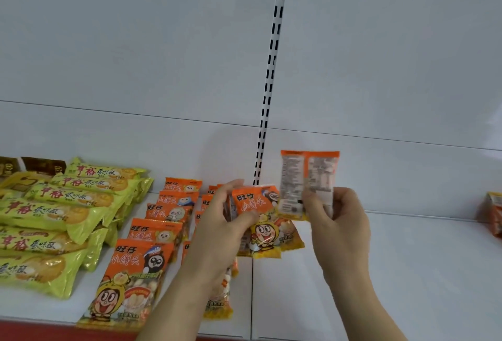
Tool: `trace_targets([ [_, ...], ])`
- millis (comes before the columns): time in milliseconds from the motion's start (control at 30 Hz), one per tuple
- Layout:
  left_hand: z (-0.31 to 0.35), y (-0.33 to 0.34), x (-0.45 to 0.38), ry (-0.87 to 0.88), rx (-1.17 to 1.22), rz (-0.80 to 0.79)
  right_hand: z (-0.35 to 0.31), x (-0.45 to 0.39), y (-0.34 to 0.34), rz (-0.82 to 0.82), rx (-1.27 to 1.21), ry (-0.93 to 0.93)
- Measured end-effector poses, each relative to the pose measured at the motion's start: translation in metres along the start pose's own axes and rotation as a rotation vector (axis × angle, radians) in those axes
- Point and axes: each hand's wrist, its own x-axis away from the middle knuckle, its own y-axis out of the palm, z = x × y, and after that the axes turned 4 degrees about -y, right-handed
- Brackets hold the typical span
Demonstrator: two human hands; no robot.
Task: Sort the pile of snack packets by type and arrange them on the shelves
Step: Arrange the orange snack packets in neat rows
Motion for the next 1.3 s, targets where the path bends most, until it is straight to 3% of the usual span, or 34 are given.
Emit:
trace_targets([
  [67,0.000,-0.002,-0.002,0.028,-0.016,0.040,-0.004,0.003,-0.003,0.041,0.095,-0.158],
  [100,0.000,-0.002,-0.004,0.050,-0.026,0.056,-0.005,0.007,-0.001,-0.015,0.179,-0.229],
  [233,0.004,0.001,-0.004,0.113,-0.060,0.074,0.005,0.021,0.009,-0.409,0.403,-0.401],
  [367,0.002,-0.003,-0.006,0.109,-0.060,0.080,0.004,0.016,0.005,-0.428,0.207,-0.282],
  [600,0.002,-0.002,-0.008,0.114,-0.060,0.079,0.001,0.005,0.001,-0.506,0.152,-0.069],
  [700,0.005,-0.008,-0.009,0.120,-0.079,0.126,0.012,-0.016,-0.005,-0.294,0.173,-0.087],
  [767,0.005,-0.015,-0.011,0.111,-0.077,0.170,0.024,-0.033,-0.004,-0.214,0.238,-0.033],
  [867,0.008,-0.022,-0.011,0.096,-0.056,0.204,0.045,-0.042,0.007,-0.317,0.328,0.054],
  [1067,0.009,-0.027,-0.010,0.078,-0.031,0.205,0.073,-0.037,0.032,-0.658,0.827,-0.125],
  [1167,0.007,-0.028,-0.009,0.069,-0.014,0.194,0.082,-0.034,0.033,-0.631,1.068,-0.199],
  [1300,0.005,-0.025,-0.007,0.074,-0.012,0.147,0.078,-0.031,0.032,-0.674,1.155,-0.163],
])
